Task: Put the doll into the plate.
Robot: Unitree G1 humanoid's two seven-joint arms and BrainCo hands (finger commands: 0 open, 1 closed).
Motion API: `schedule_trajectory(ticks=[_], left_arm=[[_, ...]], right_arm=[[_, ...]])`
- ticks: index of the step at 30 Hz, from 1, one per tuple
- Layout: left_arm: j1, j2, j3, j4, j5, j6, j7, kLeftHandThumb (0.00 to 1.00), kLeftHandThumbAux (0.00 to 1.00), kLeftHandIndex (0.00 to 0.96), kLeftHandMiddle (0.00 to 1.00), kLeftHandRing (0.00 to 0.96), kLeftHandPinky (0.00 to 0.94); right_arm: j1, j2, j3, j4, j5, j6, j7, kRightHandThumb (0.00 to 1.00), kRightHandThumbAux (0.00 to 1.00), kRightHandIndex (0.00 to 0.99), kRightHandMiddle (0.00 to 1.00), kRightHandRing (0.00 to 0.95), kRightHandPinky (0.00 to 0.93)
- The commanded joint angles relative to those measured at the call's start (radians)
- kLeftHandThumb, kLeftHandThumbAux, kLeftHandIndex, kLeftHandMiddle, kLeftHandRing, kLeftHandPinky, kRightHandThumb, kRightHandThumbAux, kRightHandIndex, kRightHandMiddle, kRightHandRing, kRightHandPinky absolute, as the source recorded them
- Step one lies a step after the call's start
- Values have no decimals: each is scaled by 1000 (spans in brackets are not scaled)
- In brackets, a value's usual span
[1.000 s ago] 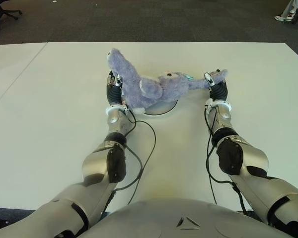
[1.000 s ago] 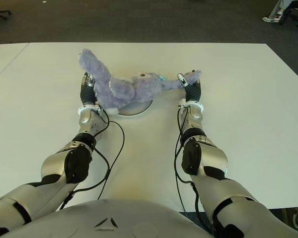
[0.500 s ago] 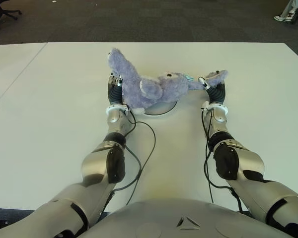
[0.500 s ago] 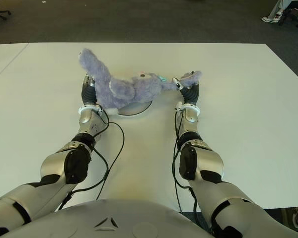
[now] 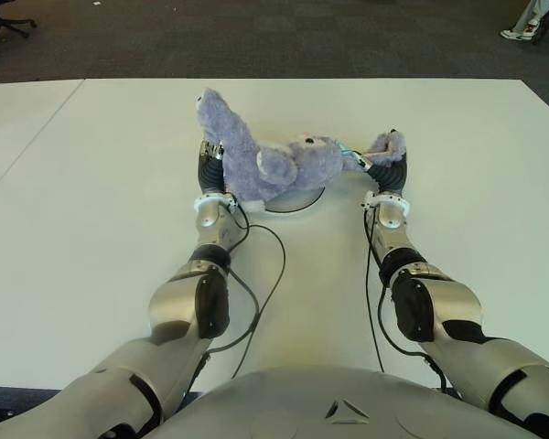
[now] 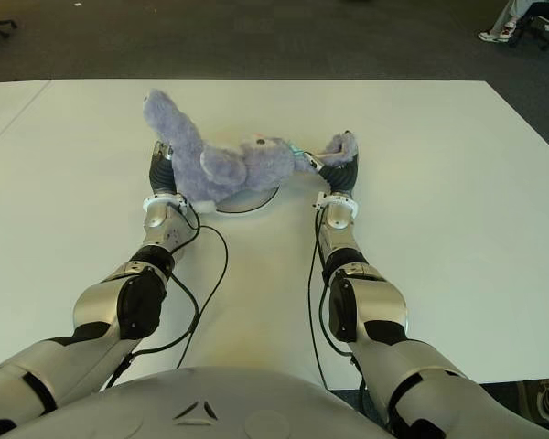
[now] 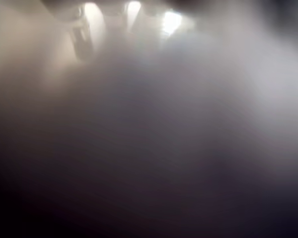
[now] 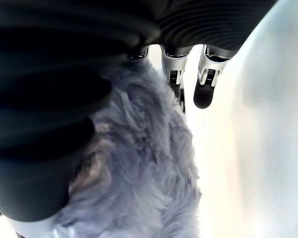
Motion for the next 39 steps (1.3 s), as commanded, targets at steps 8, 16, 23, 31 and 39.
schedule_trajectory(ticks=[8,16,23,31,39], left_arm=[[229,-3,13,133,-6,104,2,0,537,22,30,10,0],[229,0,-7,134,15,112,32,0,527,25,34,12,0],[229,-1,-6,133,10,105,28,0,509,22,31,9,0],[227,-7,8,132,-8,104,13,0,517,24,34,12,5],[227,-10,17,131,-18,97,-7,0,527,24,36,14,3]], right_arm=[[246,78,68,123,-58,124,-22,0,785,89,71,58,64],[242,75,89,122,-65,132,-42,0,745,85,65,55,62],[248,73,93,123,-60,145,-29,0,745,79,59,48,59],[245,73,83,123,-49,143,-16,0,746,74,54,46,59],[241,74,70,121,-35,142,1,0,754,74,55,47,65]])
